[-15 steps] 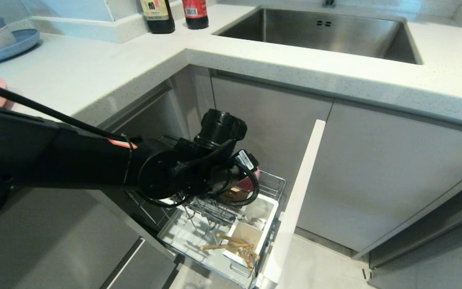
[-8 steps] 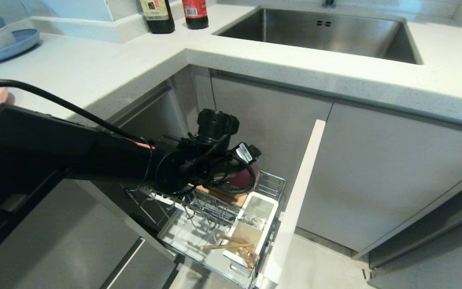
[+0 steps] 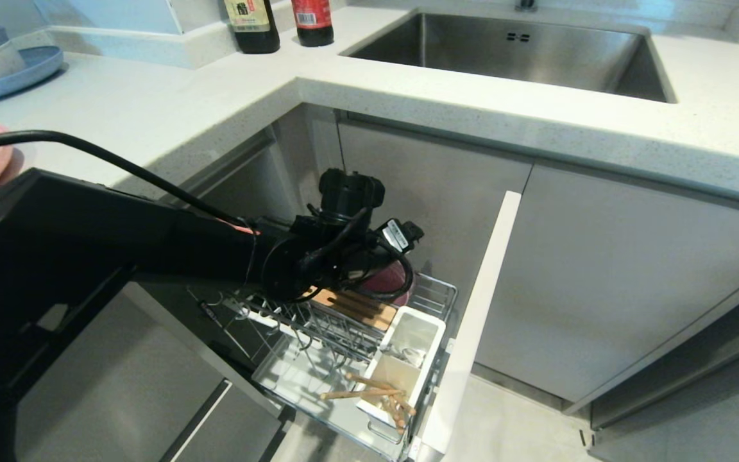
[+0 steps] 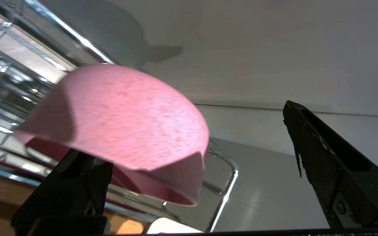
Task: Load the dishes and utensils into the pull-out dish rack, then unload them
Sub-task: Take the bowl out of the cupboard
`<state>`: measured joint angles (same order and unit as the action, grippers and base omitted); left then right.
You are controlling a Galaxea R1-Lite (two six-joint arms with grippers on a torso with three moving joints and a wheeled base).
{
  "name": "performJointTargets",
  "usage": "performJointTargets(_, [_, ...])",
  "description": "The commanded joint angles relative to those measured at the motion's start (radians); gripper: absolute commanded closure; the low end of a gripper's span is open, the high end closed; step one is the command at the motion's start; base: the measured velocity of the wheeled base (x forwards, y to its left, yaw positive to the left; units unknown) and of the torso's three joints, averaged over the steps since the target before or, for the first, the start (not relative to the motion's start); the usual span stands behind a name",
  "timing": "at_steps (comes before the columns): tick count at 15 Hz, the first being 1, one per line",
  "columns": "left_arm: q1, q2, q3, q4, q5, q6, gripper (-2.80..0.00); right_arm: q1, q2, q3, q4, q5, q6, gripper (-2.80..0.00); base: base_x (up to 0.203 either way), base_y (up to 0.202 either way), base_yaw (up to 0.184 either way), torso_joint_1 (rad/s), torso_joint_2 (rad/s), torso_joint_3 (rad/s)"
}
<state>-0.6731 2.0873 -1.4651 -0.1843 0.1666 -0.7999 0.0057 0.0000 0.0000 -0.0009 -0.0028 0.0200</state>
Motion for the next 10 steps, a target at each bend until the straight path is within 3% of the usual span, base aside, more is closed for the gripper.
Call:
performJointTargets(1, [0.0,0.01,-0.009,-0.001,-0.007,0.001,-2.8,0.0,0.0,0.002,0.001,0.0,0.0,0.0,0.0,0.0,0.0,0.0,0.0,0.0])
performJointTargets(6, [0.003,0.022,-0.011,-0.021,-0.036,0.016,-2.8,0.0,0.0,0.002,-0.001,0.001,0.0,0.0,0.0,0.0,0.0,0.0,0.0,0.0])
performJointTargets(7, [0.003,0.027,-0.011,-0.024,-0.037,0.017,-1.53,0.0,0.0,0.002,-0.001,0.001,0.0,0.0,0.0,0.0,0.0,0.0,0.0,0.0])
performJointTargets(8, [0.001,0.028,-0.011,-0.024,-0.037,0.02,0.0,0.001,0.0,0.002,-0.001,0.0,0.0,0.0,0.0,0.0,0.0,0.0,0.0,0.0])
performJointTargets(10, [0.003,0.031,-0.011,-0.023,-0.036,0.036,0.0,0.0,0.0,0.002,-0.001,0.0,0.0,0.0,0.0,0.0,0.0,0.0,0.0,0.0])
